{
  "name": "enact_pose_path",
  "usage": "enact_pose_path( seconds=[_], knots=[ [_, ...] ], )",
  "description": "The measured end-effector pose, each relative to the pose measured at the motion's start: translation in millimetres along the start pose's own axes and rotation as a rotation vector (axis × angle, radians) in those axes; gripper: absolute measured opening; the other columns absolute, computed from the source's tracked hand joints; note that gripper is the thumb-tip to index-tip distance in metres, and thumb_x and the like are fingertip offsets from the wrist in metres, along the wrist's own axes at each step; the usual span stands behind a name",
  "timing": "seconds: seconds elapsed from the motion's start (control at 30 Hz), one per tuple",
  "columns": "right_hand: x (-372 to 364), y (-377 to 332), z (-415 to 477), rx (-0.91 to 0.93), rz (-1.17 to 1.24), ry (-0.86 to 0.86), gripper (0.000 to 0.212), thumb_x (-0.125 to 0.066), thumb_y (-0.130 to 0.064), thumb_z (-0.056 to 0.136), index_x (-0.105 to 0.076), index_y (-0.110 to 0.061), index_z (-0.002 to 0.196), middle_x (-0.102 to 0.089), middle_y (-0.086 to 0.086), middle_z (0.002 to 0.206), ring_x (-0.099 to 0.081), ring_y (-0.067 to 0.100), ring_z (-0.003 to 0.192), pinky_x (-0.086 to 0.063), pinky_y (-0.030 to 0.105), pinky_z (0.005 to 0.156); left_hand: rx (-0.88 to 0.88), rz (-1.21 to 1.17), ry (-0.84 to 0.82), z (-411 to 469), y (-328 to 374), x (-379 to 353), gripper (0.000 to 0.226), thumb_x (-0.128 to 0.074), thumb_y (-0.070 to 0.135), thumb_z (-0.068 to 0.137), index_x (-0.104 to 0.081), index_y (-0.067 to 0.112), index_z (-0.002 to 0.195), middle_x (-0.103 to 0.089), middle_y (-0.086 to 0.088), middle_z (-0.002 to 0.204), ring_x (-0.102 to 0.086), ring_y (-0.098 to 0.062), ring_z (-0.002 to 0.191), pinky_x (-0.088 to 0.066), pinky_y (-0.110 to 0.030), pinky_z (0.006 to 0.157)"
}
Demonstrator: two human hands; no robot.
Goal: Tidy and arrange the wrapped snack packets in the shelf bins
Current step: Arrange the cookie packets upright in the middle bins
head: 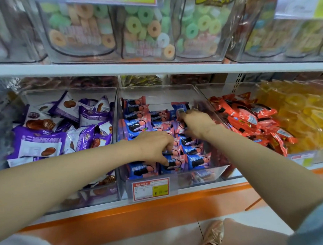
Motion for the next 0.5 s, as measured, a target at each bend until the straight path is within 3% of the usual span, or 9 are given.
enact_pose_path(
  seconds=[0.1, 0.17, 0.23, 0.27, 0.33, 0.4, 0.5],
  knots=[
    [24.0, 3.1, -12.9, 0.019, 0.053, 0.105, 0.051, -0.067, -0.031, 0.078, -0.053, -0.015, 0.124, -0.057, 0.011, 0.121, -0.052, 0.03, 0.112, -0.043, 0.032, 0.086, 0.095, -0.201, 0.077, -3.3, -12.4, 14.0, 0.025, -0.066, 0.03, 0.085, -0.054, 0.017, 0.102, -0.056, 0.009, 0.086, -0.051, -0.01, 0.077, -0.04, -0.026, 0.065],
    [36.3, 9.5, -25.1, 0.008, 0.364, 0.164, 0.051, -0.073, -0.03, 0.072, -0.056, -0.017, 0.118, -0.056, 0.009, 0.114, -0.053, 0.025, 0.1, -0.038, 0.026, 0.075, 0.223, -0.644, 0.123, -6.3, -19.9, 24.2, 0.016, -0.057, 0.029, 0.092, -0.054, 0.015, 0.098, -0.06, 0.005, 0.08, -0.056, -0.011, 0.072, -0.045, -0.024, 0.066],
    [43.6, 9.4, -38.1, 0.01, 0.633, 0.243, 0.046, -0.078, -0.023, 0.069, -0.056, -0.016, 0.109, -0.052, 0.004, 0.101, -0.049, 0.016, 0.084, -0.032, 0.017, 0.064, 0.304, -1.182, 0.077, -6.6, -15.8, 27.3, 0.025, -0.049, 0.035, 0.095, -0.057, 0.012, 0.1, -0.067, -0.004, 0.088, -0.065, -0.015, 0.08, -0.053, -0.024, 0.071],
    [44.6, 6.1, -44.4, 0.01, 0.704, 0.285, 0.045, -0.08, -0.02, 0.067, -0.055, -0.015, 0.105, -0.049, 0.003, 0.097, -0.045, 0.012, 0.078, -0.03, 0.012, 0.059, 0.309, -1.341, 0.066, -5.7, -11.7, 28.9, 0.03, -0.05, 0.036, 0.094, -0.059, 0.009, 0.102, -0.069, -0.008, 0.091, -0.067, -0.017, 0.084, -0.056, -0.024, 0.074],
    [42.3, -3.1, -54.0, -0.003, 0.827, 0.306, 0.048, -0.083, -0.019, 0.066, -0.051, -0.014, 0.1, -0.046, 0.003, 0.094, -0.042, 0.006, 0.073, -0.034, 0.008, 0.061, 0.311, -1.426, 0.128, -3.8, -8.3, 32.0, 0.026, -0.06, 0.028, 0.089, -0.06, 0.006, 0.104, -0.07, -0.01, 0.089, -0.068, -0.016, 0.079, -0.057, -0.024, 0.075],
    [38.4, -6.0, -60.1, -0.023, 0.966, 0.23, 0.052, -0.085, -0.023, 0.064, -0.047, -0.016, 0.099, -0.05, 0.003, 0.095, -0.045, 0.005, 0.074, -0.038, 0.009, 0.065, 0.36, -1.358, 0.226, -4.8, -12.3, 34.4, 0.025, -0.067, 0.017, 0.085, -0.057, 0.008, 0.107, -0.068, -0.007, 0.081, -0.065, -0.013, 0.068, -0.056, -0.022, 0.068],
    [42.4, 3.4, -68.0, -0.062, 1.251, 0.118, 0.049, -0.082, -0.029, 0.062, -0.051, -0.02, 0.098, -0.059, 0.002, 0.094, -0.056, 0.013, 0.076, -0.049, 0.028, 0.077, 0.392, -1.27, 0.313, -8.0, -23.1, 42.5, 0.019, -0.067, 0.012, 0.084, -0.058, 0.02, 0.098, -0.063, 0.0, 0.079, -0.057, -0.009, 0.065, -0.047, -0.017, 0.055]
  ],
)
Point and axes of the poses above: each hand's wrist, its own z-axis towards the middle knuckle, its own x-axis out of the back of the hand, y = z × x, the point moved 6 cm from there along z, towards the middle knuckle
